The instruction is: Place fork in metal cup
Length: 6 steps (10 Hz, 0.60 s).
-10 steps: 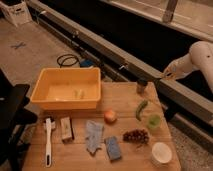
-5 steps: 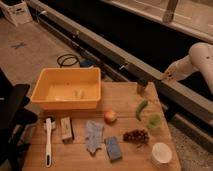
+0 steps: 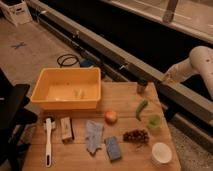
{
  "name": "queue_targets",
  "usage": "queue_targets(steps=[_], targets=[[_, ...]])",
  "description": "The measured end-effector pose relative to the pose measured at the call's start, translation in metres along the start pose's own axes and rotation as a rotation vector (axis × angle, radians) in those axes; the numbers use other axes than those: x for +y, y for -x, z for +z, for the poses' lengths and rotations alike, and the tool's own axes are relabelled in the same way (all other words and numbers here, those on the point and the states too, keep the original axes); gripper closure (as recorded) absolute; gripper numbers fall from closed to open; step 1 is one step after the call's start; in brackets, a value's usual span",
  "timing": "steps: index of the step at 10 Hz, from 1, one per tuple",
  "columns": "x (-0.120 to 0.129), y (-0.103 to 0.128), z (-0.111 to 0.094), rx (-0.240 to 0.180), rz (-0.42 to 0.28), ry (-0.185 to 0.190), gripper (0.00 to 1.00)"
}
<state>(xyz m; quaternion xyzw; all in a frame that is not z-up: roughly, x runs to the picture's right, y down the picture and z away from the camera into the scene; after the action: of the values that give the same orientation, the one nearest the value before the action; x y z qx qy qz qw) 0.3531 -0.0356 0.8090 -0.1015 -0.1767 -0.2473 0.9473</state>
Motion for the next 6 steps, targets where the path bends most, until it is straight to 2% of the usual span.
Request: queue_targets(steps=[3, 6], targets=[[-0.008, 0.002, 0.016, -0.03, -0.021, -0.009, 1.0], [-0.016, 0.002, 0.033, -0.059, -0.04, -0.001, 1.0]])
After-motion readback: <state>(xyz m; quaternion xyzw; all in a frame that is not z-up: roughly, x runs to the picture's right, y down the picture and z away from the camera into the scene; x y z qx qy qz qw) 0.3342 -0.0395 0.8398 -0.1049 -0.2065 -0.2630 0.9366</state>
